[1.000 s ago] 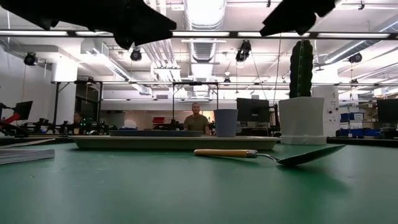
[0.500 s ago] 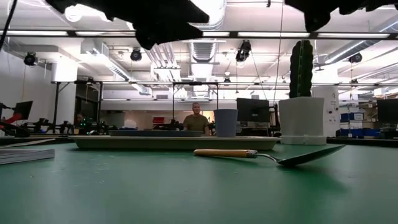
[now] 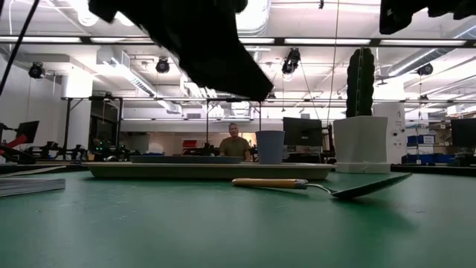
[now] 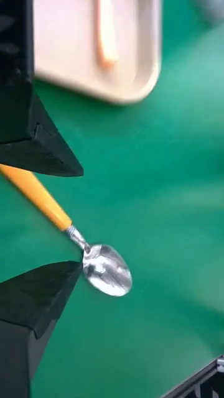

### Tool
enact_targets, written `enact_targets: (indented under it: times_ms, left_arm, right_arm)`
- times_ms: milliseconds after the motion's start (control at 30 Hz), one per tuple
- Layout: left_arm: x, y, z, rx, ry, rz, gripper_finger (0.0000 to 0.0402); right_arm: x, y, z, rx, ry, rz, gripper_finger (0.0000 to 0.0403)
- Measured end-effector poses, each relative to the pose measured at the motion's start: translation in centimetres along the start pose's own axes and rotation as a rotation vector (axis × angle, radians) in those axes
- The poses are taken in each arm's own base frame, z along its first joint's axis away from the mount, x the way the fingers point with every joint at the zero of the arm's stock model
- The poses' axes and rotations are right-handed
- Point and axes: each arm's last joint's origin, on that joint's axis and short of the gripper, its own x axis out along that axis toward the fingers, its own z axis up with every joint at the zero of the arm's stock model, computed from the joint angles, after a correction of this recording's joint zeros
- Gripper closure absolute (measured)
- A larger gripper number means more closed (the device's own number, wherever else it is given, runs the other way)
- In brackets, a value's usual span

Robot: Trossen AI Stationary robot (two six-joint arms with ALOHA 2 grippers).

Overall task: Pick and place plate/cup/fork/spoon on tray
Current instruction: Put the yellow spoon on the white tray

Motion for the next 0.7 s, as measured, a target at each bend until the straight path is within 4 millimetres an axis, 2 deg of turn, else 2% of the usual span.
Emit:
enact_targets:
  times_ms: [133, 333, 467, 700]
  left_arm:
    - [2.2, 0.1, -0.5, -0.041, 0.037, -0.062, 0.0187]
    - [5.0, 0.0, -0.2, 0.031, 0.054, -0.088, 0.0187]
    - [5.6, 0.7, -0.4, 0.065, 0.06, -0.078, 0.0187]
    - [6.2, 1.4, -1.9, 0.066, 0.135, -0.097, 0.0187]
  right_arm:
    - [-0.9, -0.3, 0.4, -0.018, -0.047, -0.008, 0.0264]
    - [-3.0, -0.9, 1.7, 0.011, -0.15, -0.009, 0.0264]
    - [-3.9, -1.1, 1.9, 0.046, -0.165, 0.005, 0.0264]
    - [-4.5, -1.2, 2.0, 0.078, -0.177, 0.028, 0.0264]
